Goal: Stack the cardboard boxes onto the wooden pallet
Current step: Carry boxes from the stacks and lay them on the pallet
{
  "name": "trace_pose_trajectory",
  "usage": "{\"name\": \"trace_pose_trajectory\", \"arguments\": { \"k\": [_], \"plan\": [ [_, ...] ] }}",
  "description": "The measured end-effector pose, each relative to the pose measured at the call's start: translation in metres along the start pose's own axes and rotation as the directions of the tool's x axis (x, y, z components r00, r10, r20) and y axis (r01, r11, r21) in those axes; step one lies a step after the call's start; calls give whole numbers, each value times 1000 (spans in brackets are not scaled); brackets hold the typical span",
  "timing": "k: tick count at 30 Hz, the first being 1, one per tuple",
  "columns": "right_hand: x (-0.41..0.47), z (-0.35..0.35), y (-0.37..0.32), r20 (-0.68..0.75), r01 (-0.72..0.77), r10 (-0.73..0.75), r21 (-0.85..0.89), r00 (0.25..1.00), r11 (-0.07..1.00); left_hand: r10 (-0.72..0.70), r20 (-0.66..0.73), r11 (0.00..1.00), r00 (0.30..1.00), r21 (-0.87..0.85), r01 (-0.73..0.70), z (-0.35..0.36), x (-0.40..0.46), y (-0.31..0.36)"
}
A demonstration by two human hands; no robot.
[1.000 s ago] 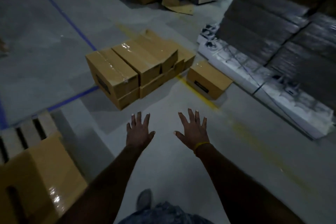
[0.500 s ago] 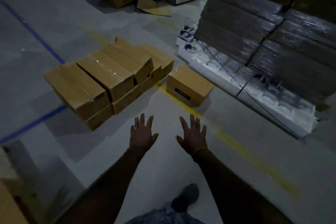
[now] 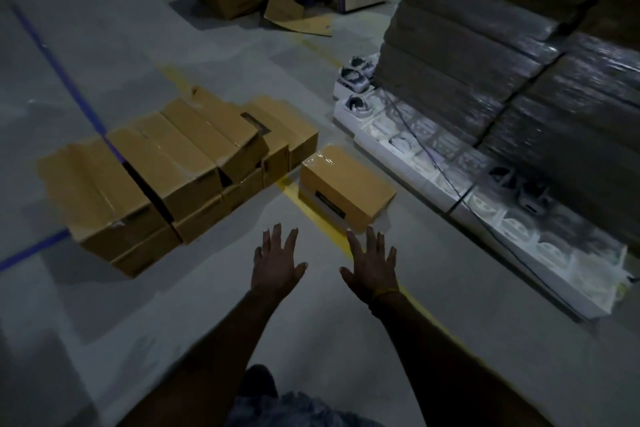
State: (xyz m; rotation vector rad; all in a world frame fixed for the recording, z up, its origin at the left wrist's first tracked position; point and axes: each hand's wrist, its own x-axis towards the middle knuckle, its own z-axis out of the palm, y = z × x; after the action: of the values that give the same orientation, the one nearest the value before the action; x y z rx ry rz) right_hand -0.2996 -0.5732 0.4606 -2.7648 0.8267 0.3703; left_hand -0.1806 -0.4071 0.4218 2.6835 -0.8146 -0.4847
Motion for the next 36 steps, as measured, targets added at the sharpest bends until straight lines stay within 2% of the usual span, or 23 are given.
{"name": "trace_pose_trajectory", "arguments": {
  "k": [9,13,20,28,32,36],
  "plan": [
    [161,-34,45,32,60,-61,11,998,998,-75,0,996,997,57,75,5,166,29],
    [243,-64,70,56,75,-71,-72,996,995,-125,21,992,992,19,124,-3,252,39],
    [358,-111,85,78,87,-77,-135,994,987,-112,46,994,993,-5,113,-17,366,65],
    [475,-114,106,161,231,-200,-207,966,951,-226,62,968,972,-98,231,6,452,96],
    [548,-106,135,174,287,-255,-193,951,938,-306,61,937,950,-159,312,33,499,118],
    [632,-83,180,246,358,-310,-181,918,916,-407,92,881,909,-223,417,76,554,149]
  ]
}}
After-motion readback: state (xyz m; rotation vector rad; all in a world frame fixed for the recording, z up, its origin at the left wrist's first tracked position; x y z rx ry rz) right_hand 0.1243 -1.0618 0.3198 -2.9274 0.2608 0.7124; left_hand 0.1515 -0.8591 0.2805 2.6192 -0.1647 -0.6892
